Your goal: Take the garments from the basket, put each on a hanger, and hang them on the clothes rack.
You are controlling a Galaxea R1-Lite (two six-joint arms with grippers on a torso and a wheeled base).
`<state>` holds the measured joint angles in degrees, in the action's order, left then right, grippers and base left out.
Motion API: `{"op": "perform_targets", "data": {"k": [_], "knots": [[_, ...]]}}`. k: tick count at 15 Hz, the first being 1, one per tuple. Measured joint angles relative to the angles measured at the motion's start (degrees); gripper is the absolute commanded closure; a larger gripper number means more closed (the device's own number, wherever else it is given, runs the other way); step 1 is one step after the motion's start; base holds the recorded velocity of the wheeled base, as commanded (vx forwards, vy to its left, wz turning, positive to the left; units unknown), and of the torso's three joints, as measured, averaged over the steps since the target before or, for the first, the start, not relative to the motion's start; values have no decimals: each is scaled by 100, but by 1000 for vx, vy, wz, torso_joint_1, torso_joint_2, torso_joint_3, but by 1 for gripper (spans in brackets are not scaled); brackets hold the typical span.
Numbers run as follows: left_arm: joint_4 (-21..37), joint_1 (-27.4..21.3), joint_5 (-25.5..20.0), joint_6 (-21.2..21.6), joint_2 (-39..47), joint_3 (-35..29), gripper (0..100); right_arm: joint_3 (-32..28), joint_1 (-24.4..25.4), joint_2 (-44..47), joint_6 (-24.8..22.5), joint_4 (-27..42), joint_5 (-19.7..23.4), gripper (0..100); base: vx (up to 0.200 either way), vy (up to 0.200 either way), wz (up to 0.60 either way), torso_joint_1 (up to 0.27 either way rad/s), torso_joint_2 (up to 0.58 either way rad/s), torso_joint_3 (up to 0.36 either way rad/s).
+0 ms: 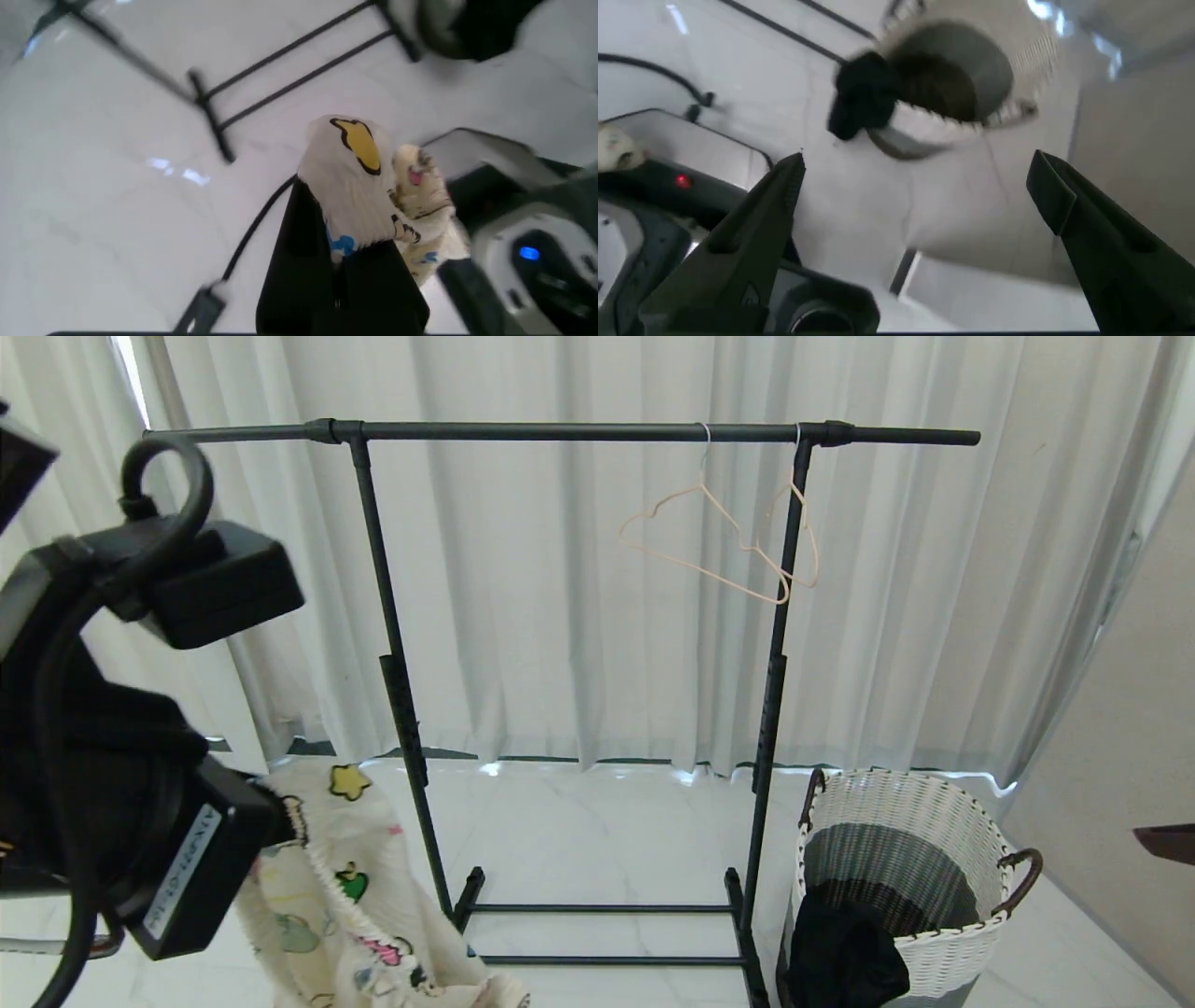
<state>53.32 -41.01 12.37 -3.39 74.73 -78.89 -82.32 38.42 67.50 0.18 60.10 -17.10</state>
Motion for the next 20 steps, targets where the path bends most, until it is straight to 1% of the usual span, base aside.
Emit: {"op": "perform_targets", "data": {"k": [3,4,6,7,9,10,11,14,20], "knots": [[0,1307,524,-16,-469,946,100,711,-1139,-361,260,-35,46,0,0,0,0,0,0,0],[-9,1610,621,-24,-599,1139,100,868,-1418,-455,301,-44,46,0,0,0,0,0,0,0],[-22,1905,717,-27,-750,1348,100,1013,-1773,-581,325,-68,68,0,0,0,0,0,0,0],[-59,1985,834,-30,-786,1419,100,1041,-1881,-614,332,-188,90,0,0,0,0,0,0,0],[-424,2072,1126,-33,-839,1637,100,1061,-1982,-636,386,-588,158,0,0,0,0,21,-62,-45],[-644,2092,1286,-28,-863,1744,100,1061,-1997,-625,395,-675,162,0,0,0,0,95,-281,-178],[-712,2098,1406,-17,-889,1825,100,1058,-2008,-617,400,-734,169,0,0,0,0,129,-354,-232],[-736,2103,1431,-2,-968,1880,100,1047,-2063,-588,424,-1015,173,0,0,0,0,155,-421,-269],[-745,2092,1431,11,-1158,1886,100,1024,-2187,-416,435,-1814,173,0,0,0,0,190,-464,-278]]}}
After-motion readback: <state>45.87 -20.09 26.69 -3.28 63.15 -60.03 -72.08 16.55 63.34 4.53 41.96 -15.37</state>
